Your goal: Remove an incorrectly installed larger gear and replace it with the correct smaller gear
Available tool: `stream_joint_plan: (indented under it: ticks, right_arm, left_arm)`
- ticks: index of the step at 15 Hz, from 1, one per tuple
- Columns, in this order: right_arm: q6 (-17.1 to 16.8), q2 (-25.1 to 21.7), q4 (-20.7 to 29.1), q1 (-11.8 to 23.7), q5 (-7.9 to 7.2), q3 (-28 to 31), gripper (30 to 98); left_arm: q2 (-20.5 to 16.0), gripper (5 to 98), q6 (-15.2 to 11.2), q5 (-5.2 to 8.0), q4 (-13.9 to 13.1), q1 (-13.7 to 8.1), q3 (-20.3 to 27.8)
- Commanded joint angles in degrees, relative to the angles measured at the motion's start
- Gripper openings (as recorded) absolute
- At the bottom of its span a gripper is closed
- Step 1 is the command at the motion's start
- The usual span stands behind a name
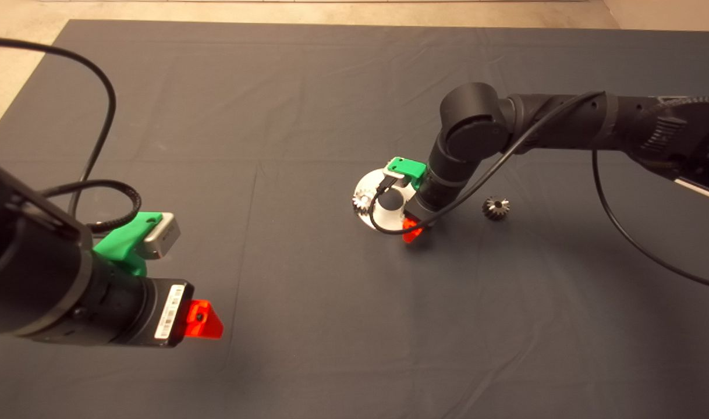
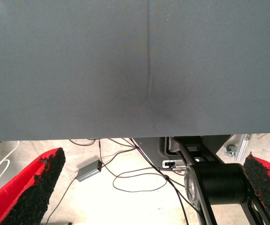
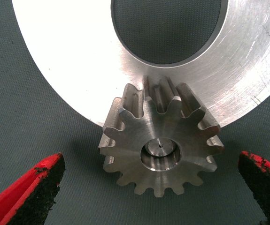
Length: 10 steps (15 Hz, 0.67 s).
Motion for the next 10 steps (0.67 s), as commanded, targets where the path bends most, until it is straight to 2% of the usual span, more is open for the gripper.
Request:
stream_joint_plan:
  ticks: [1,2,7,9,10]
  right_arm:
    - [0.1,0.3,-1.7,1.5,-0.55,-0.1,97.7]
    - [0.1,0.3,-1.7,1.5,0.63,-0.5,97.7]
    - [0.2,0.8,-1.7,1.5,0.90,-1.8,95.6]
    - [0.2,0.9,-1.6,1.7,1.22,-1.8,90.3]
    - [0.2,0.9,-1.7,2.0,1.82,-1.8,90.1]
  left_arm:
    - [0.0,98.2,-0.3,4.96,-1.1,-0.6,0.7]
    - [0.0,98.2,-0.3,4.96,-1.1,-0.6,0.7]
    - [0.2,98.2,-0.4,4.87,-1.0,-0.5,0.7]
    - [0.3,98.2,-0.4,4.87,-1.0,-0.6,0.7]
    - [0.3,98.2,-0.4,4.87,-1.0,-0.6,0.7]
